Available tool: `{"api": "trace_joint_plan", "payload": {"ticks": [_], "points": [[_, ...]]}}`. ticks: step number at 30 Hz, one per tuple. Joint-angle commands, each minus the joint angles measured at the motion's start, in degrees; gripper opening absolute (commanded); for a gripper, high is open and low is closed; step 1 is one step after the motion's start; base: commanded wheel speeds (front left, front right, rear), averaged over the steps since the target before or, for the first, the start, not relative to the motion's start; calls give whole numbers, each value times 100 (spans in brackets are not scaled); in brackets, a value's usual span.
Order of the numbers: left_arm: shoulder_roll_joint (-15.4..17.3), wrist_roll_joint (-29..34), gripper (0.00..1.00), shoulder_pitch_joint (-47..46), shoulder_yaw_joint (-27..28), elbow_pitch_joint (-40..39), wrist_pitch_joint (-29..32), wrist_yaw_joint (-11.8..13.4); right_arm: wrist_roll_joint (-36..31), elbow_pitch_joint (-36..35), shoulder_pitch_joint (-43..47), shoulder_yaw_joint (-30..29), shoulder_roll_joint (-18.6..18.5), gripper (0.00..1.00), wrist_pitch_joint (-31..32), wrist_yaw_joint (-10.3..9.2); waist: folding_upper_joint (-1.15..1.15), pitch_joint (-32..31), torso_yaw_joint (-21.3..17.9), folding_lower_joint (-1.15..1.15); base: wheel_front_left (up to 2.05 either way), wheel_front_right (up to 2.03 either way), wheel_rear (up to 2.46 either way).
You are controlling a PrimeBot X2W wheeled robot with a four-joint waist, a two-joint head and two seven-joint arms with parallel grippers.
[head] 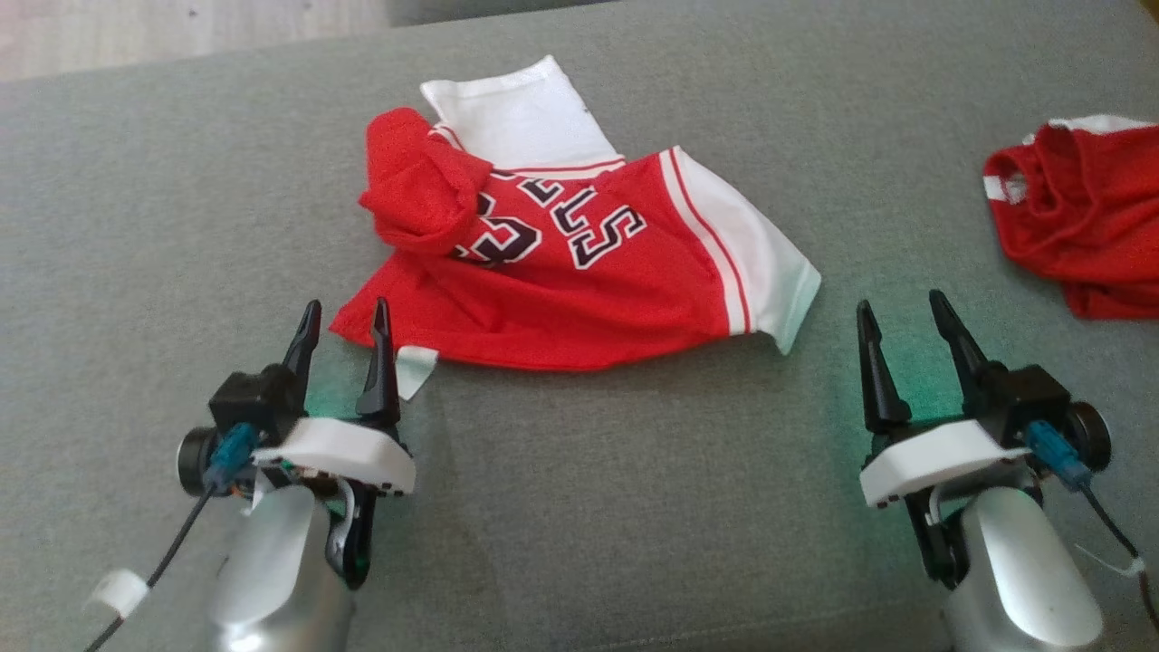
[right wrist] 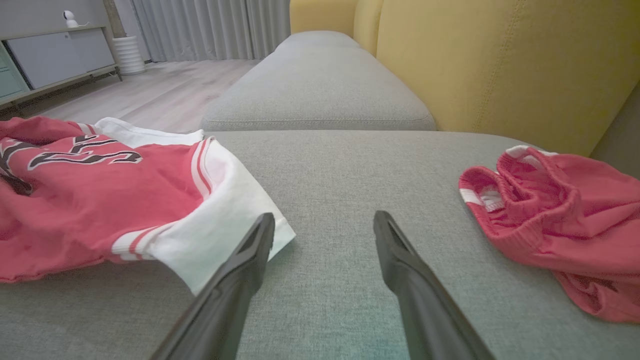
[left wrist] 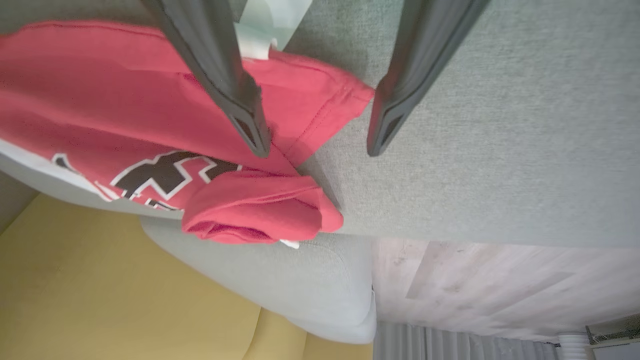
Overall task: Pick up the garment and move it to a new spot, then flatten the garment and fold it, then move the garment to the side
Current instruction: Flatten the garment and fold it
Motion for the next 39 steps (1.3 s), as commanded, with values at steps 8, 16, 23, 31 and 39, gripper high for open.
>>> {"api": "trace_joint_plan", "payload": {"ticks": [8,16,23,31,39], "points": [[196,404,100,-623,369,958,-30,261,82,-277,-310,252,-10,100,-37,37,0,292,-314,-1,0,0,0],[142,477,0,-806,299,1963,-30,289,114,-384,-370,236,-10,100,-37,37,0,336,-306,-1,0,0,0],[85,279,0,-743,533,1486,-30,364,132,-452,-338,187,-10,100,-37,37,0,194,-67,-1,0,0,0],[55,196,0,344,1200,-83,-30,637,174,-359,-216,187,-10,100,-37,37,0,-156,423,-1,0,0,0],[50,-229,65,1118,1002,-305,-30,860,188,-224,-176,314,-9,100,-37,37,0,-371,654,-1,0,0,0]]}}
